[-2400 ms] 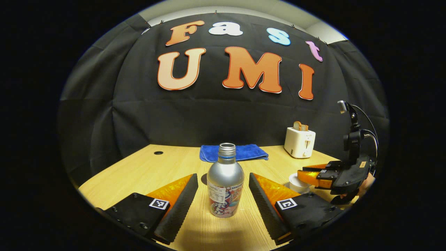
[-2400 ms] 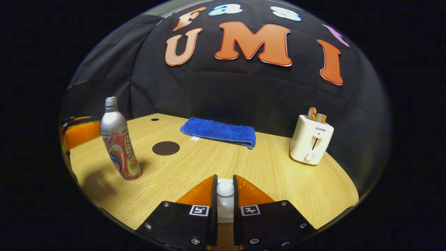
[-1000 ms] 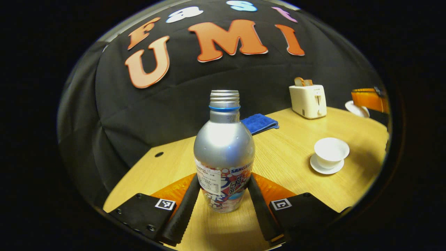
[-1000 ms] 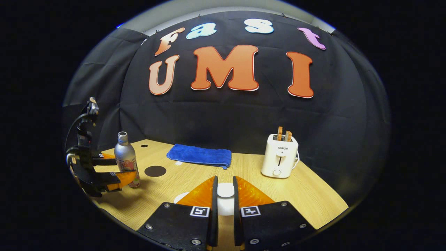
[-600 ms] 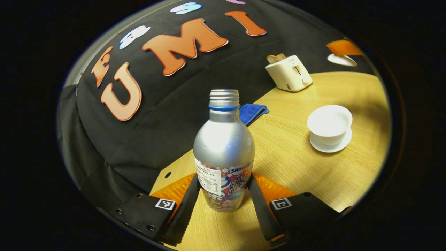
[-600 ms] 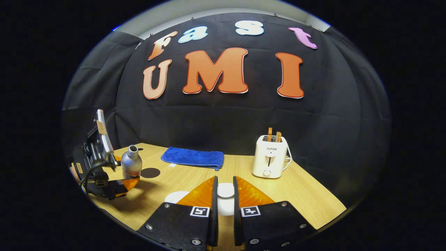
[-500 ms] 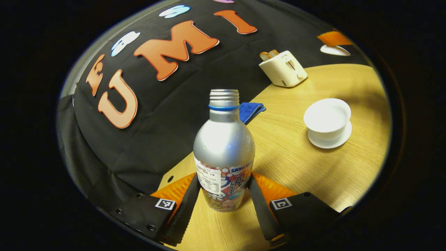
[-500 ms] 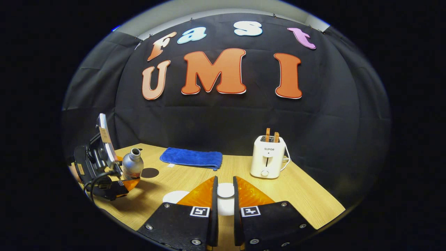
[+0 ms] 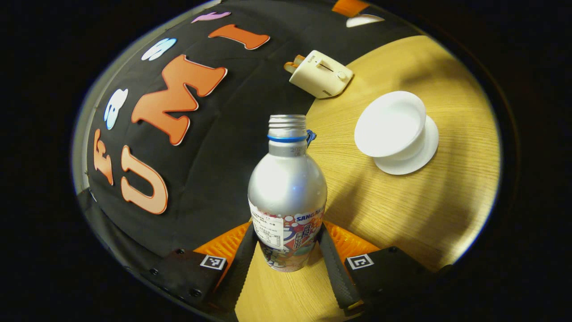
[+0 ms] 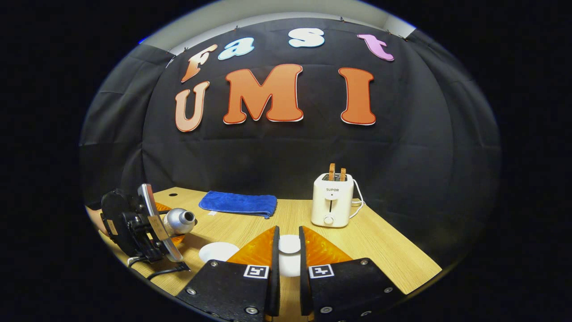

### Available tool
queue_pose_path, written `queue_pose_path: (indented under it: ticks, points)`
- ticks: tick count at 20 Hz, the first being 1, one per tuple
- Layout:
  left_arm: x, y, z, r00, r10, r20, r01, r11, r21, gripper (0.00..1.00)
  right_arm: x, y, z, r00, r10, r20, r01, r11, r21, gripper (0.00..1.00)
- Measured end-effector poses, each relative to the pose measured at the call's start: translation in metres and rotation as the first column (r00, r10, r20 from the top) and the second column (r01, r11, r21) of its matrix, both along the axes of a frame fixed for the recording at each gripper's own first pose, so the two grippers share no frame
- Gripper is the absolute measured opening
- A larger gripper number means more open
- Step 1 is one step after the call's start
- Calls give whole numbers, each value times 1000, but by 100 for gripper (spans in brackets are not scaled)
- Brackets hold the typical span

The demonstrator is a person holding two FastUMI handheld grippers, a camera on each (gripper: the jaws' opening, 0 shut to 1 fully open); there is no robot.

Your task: Open the teacup lid with one hand, grasp the water bottle and pour water into the teacup with the other hand; after pouring, place the water bottle on the coaster and then close the teacup lid.

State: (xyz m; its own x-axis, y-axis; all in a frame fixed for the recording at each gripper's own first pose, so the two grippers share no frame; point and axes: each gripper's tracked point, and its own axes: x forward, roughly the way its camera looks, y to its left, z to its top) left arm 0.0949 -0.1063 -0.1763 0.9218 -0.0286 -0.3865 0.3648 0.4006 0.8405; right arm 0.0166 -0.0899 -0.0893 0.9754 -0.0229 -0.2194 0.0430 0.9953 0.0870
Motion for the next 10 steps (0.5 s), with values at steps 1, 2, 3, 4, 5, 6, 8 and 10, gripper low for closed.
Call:
queue_pose_path:
  ticks: [1, 2, 3, 4, 5, 6, 8, 10]
  points:
    - [1, -3, 1, 1000, -16, 7, 16, 999, 28, 83, -2, -1, -1, 1000, 0, -3, 0, 1000, -2, 18]
    - [2, -4, 2, 1000, -28, 11, 28, 998, 55, 83, -3, -4, 0, 1000, -6, 0, 6, 1000, -5, 18]
    - [2, -5, 2, 999, -42, 16, 41, 996, 78, 82, -4, -5, 0, 1000, -8, -1, 8, 1000, -7, 18]
    - [3, -6, 4, 998, -51, 21, 49, 993, 103, 83, -5, -7, 0, 1000, -14, 2, 14, 1000, -7, 18]
    - [6, -6, 5, 998, -64, 26, 60, 990, 129, 83, -5, -9, 0, 1000, -17, 2, 17, 1000, -5, 18]
    - [10, -7, 7, 997, -74, 33, 68, 985, 156, 82, -5, -10, 0, 1000, -20, 1, 20, 1000, -3, 18]
    - [14, -7, 13, 993, -107, 48, 95, 973, 212, 82, -6, -13, 0, 1000, -25, -2, 25, 1000, -2, 18]
    - [16, -7, 18, 988, -139, 60, 119, 957, 265, 83, -8, -14, -1, 999, -32, -1, 32, 999, -7, 18]
